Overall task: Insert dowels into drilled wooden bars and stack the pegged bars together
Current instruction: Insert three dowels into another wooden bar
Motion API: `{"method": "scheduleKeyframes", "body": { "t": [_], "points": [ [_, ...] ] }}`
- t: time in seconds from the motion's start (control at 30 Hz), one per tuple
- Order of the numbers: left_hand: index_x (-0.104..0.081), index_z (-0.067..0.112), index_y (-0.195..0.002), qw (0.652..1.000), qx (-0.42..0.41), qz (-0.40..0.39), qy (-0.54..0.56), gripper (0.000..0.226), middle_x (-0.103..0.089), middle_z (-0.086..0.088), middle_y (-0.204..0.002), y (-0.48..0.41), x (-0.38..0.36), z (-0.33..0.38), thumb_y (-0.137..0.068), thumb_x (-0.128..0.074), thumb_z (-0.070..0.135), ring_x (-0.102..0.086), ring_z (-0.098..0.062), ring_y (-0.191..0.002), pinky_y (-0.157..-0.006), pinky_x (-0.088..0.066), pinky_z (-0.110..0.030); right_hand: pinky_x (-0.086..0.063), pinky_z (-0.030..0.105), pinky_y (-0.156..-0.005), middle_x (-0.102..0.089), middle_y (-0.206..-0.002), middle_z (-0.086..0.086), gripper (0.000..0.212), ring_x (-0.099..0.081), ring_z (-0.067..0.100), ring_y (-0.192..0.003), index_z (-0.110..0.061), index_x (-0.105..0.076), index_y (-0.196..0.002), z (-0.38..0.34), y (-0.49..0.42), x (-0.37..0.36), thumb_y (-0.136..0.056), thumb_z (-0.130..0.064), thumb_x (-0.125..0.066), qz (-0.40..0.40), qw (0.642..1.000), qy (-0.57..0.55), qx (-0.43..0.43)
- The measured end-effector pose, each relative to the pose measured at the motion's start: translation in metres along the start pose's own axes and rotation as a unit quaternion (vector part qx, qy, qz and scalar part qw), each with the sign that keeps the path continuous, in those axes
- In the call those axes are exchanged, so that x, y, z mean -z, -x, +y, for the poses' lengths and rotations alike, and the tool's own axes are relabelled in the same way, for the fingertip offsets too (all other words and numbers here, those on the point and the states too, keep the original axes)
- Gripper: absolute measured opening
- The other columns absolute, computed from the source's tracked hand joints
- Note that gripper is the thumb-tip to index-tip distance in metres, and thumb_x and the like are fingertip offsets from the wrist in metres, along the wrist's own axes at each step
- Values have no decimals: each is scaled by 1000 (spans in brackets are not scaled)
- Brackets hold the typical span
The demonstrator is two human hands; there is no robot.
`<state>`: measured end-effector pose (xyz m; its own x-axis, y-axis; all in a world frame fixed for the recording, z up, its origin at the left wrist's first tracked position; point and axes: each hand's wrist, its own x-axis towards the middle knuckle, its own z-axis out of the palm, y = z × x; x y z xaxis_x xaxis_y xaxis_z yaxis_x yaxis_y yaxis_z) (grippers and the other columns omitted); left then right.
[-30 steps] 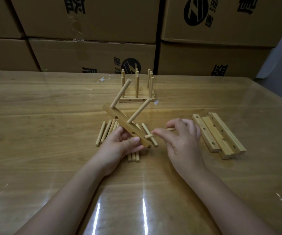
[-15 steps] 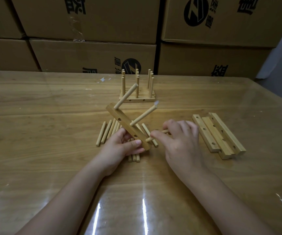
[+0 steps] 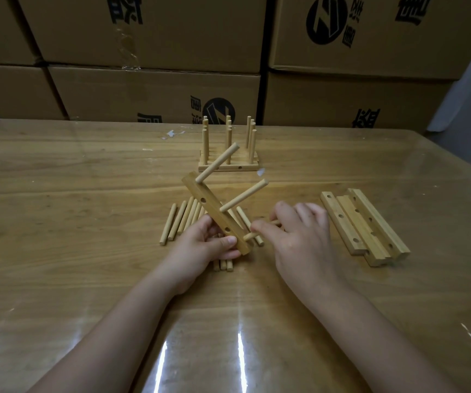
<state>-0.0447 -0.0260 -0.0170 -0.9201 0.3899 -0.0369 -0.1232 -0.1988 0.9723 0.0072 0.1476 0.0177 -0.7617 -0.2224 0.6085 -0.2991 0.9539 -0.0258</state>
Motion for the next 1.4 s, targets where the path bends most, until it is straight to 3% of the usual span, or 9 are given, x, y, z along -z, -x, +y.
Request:
{"method": "scheduleKeyframes", "body": {
  "t": [0.6,0.8,0.97,1.17,1.3,1.4],
  "points": [
    [-55,12,-115,998,-3,0,-60,34,-61,-20,-117,7,-8,8,-89,-51,-10,-68,-17,-91,-75,-58,-25,-32,35,-78,-54,-81,0,30,-51,20,-74,-23,-72,-93,5,-3,1,-78,-10,-49,-24,999,-28,5],
    [-55,13,-116,997,-10,-5,-76,34,-59,-23,-121,7,-10,9,-90,-51,-9,-69,-17,-90,-75,-58,-25,-28,34,-75,-54,-80,-1,33,-51,19,-72,-26,-72,-94,7,-3,3,-72,-1,-70,-56,998,-22,3],
    [-56,18,-113,996,-18,-13,-86,34,-62,-17,-116,7,-9,8,-90,-52,-7,-69,-13,-88,-73,-57,-22,-28,32,-72,-54,-79,-1,33,-50,18,-69,-26,-72,-94,7,-2,2,-72,-2,-75,-53,998,-23,-3],
    [-53,12,-124,998,-10,-2,-67,36,-59,-26,-119,5,-6,8,-91,-53,-2,-67,-14,-90,-71,-56,-21,-33,36,-72,-56,-82,1,20,-52,20,-72,-23,-72,-100,8,5,-1,-82,-15,-68,-2,1000,-21,-2],
    [-54,11,-124,999,-12,-7,-49,36,-67,-9,-103,5,-6,8,-90,-54,1,-69,-13,-87,-70,-56,-21,-30,34,-75,-56,-84,0,23,-53,19,-75,-20,-70,-102,12,4,-2,-84,-28,-59,-24,999,-37,-13],
    [-52,6,-126,999,-7,-4,-51,38,-61,-23,-112,6,-5,7,-88,-56,3,-69,-17,-90,-72,-56,-22,-27,33,-74,-55,-80,0,15,-53,20,-73,-19,-71,-95,12,2,-4,-82,-24,-65,-15,998,-52,-23]
  ]
}}
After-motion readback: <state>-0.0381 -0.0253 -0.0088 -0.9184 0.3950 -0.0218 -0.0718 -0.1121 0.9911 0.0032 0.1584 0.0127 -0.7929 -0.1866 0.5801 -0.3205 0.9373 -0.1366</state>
